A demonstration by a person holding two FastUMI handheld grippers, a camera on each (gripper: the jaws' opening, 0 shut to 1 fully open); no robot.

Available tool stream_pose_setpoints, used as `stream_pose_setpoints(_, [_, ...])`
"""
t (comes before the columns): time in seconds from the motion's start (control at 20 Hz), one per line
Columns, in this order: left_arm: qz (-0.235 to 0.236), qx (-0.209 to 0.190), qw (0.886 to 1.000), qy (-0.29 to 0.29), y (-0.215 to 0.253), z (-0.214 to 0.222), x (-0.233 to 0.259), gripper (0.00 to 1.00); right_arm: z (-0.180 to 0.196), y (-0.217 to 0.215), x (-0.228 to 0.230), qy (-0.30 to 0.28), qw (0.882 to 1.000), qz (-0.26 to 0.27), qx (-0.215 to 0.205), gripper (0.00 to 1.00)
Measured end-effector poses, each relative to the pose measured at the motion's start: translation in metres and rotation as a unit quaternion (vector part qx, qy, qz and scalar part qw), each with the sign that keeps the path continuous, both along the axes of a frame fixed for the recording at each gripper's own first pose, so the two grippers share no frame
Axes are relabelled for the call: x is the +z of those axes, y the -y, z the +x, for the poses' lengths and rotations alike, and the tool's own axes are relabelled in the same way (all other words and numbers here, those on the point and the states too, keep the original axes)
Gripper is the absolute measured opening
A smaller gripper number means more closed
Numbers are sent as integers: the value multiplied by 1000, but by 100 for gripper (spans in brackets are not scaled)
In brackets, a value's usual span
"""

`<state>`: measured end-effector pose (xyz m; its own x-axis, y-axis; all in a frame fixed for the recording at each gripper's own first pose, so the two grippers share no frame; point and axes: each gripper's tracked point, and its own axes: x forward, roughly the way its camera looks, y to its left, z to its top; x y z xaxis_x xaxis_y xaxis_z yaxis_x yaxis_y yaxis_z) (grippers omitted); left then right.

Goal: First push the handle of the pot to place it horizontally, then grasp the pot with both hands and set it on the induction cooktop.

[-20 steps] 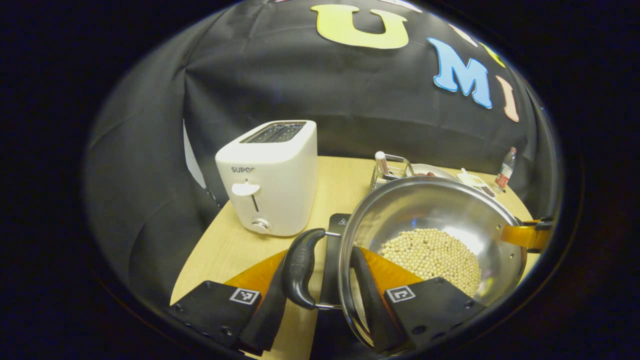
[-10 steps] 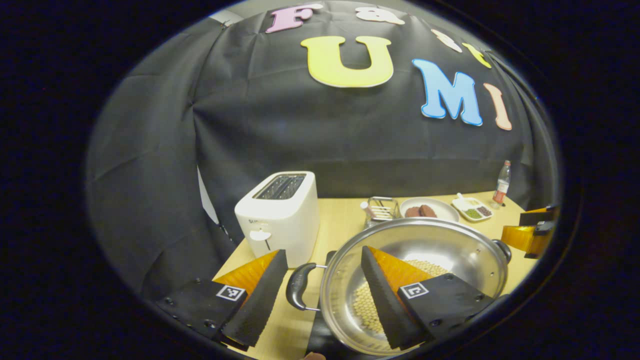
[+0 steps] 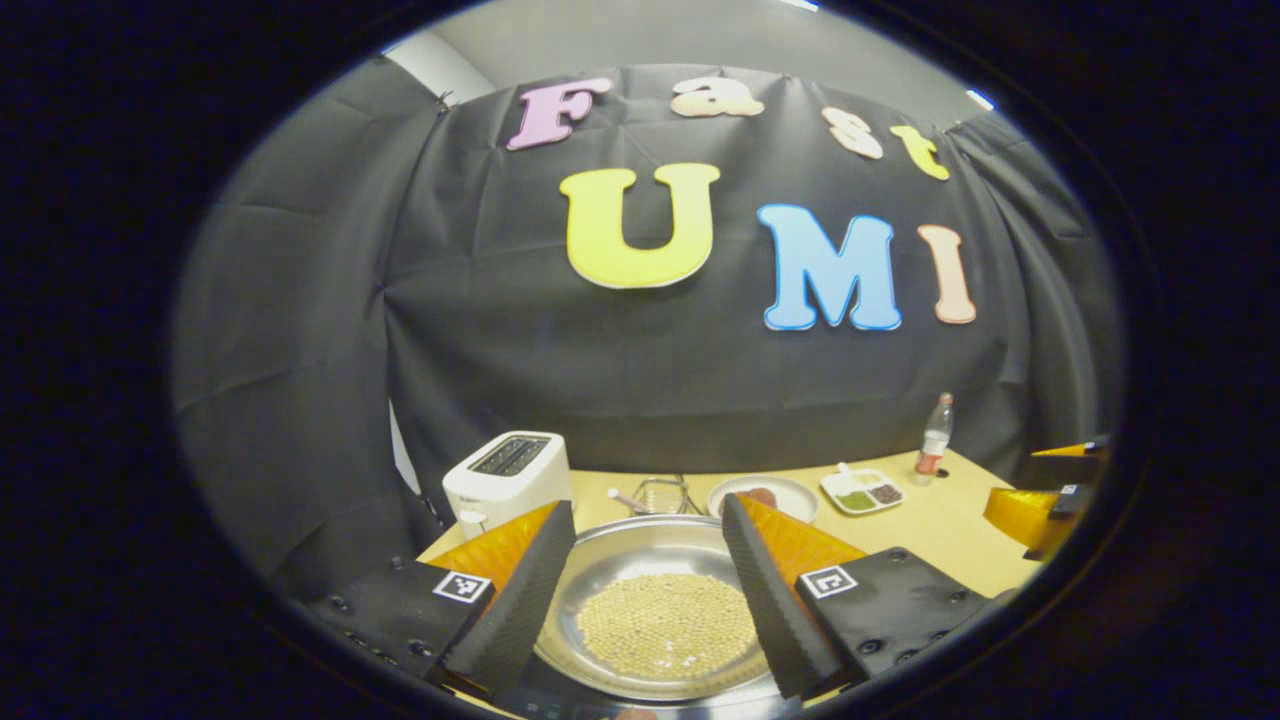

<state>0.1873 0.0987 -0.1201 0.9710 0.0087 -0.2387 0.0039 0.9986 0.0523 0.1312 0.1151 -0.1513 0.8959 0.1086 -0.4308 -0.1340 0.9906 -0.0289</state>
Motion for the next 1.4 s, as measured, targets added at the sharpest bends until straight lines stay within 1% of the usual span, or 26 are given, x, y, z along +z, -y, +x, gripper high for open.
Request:
stream_pose_setpoints(0.25, [-3, -9, 999, 39, 72, -63, 49, 93, -48, 62, 39, 34, 999, 29, -9, 98])
stream_pose_setpoints(0.3, [-4, -10, 999, 45, 84, -76, 57, 96, -68, 74, 43, 41, 999, 33, -10, 98])
stream_pose_setpoints(0.35, [-6, -12, 999, 53, 99, -91, 65, 100, -78, 84, 51, 49, 998, 36, -10, 98])
stream_pose_setpoints(0.5, [-5, -11, 998, 70, 125, -124, 82, 100, -106, 111, 71, 70, 997, 35, -10, 98])
stream_pose_setpoints(0.65, [-1, -13, 996, 86, 141, -154, 105, 100, -133, 122, 82, 76, 996, 44, -9, 97])
stream_pose_setpoints(0.8, [-3, -16, 994, 105, 149, -178, 121, 92, -151, 128, 91, 86, 995, 48, -12, 97])
stream_pose_setpoints(0.85, [-3, -18, 994, 106, 149, -186, 123, 96, -156, 128, 93, 88, 995, 48, -13, 97])
stream_pose_setpoints(0.9, [-1, -20, 994, 108, 148, -192, 124, 92, -162, 128, 94, 90, 995, 49, -13, 97])
stream_pose_setpoints(1.0, [7, -18, 993, 114, 142, -205, 126, 93, -168, 128, 97, 96, 994, 50, -15, 97])
stream_pose_setpoints(1.05, [11, -14, 993, 115, 137, -212, 127, 96, -172, 128, 96, 98, 994, 48, -17, 97])
stream_pose_setpoints(1.1, [13, -14, 993, 117, 134, -217, 129, 93, -176, 127, 101, 106, 993, 48, -19, 97])
stream_pose_setpoints(1.15, [13, -12, 993, 119, 130, -223, 130, 93, -177, 125, 106, 117, 992, 49, -19, 97])
stream_pose_setpoints(1.2, [13, -13, 992, 121, 128, -226, 130, 96, -180, 125, 109, 126, 991, 46, -21, 97])
stream_pose_setpoints(1.35, [19, -12, 991, 130, 113, -234, 138, 96, -185, 120, 120, 144, 988, 45, -21, 97])
stream_pose_setpoints(1.4, [22, -8, 991, 134, 106, -236, 142, 93, -185, 118, 122, 148, 988, 45, -21, 97])
